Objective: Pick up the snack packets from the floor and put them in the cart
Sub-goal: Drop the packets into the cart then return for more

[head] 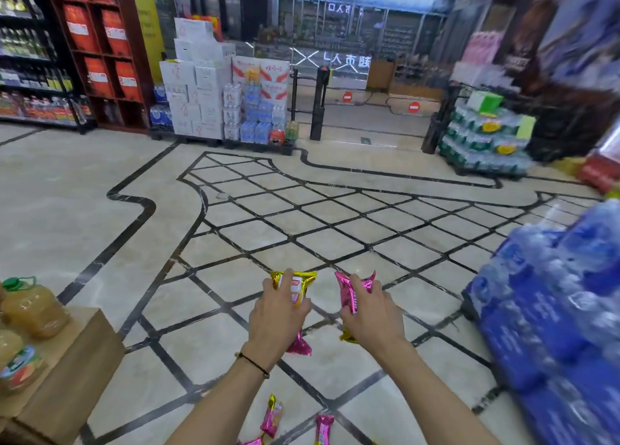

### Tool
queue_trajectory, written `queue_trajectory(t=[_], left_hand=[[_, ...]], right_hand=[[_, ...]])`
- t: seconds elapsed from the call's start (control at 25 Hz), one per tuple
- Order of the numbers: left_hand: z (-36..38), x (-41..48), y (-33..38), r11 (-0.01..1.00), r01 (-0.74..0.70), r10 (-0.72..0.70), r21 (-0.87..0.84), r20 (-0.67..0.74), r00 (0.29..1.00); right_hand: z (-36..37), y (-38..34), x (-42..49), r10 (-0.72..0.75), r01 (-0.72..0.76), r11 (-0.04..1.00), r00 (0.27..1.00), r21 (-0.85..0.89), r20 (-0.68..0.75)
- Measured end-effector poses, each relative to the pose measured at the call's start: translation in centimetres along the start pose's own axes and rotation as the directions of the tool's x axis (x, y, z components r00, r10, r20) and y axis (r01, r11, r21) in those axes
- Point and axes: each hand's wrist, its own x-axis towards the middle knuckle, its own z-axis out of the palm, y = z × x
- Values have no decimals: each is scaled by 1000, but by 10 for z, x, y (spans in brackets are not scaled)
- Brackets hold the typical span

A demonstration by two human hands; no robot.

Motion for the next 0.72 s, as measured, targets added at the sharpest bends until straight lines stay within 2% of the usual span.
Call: queue_trajectory(t=[0.2, 0.4, 0.52, 0.72], left_hand=[[8, -20, 40, 980, -179, 187, -89, 89, 978], [37, -69, 93, 929, -342, 366, -143, 209, 907], [56, -108, 134, 887, -424, 460, -182, 291, 839], [81, -198, 197, 765, -587, 643, -267, 373, 669]], right_hand=[[-26, 33, -49, 187, -190, 980, 981, -53, -49], [-51, 81, -125, 396, -405, 912, 911, -66, -115], [-67, 116, -186, 531, -543, 838, 835, -55, -144], [-92, 162, -307, 709, -732, 681, 667, -26, -229]])
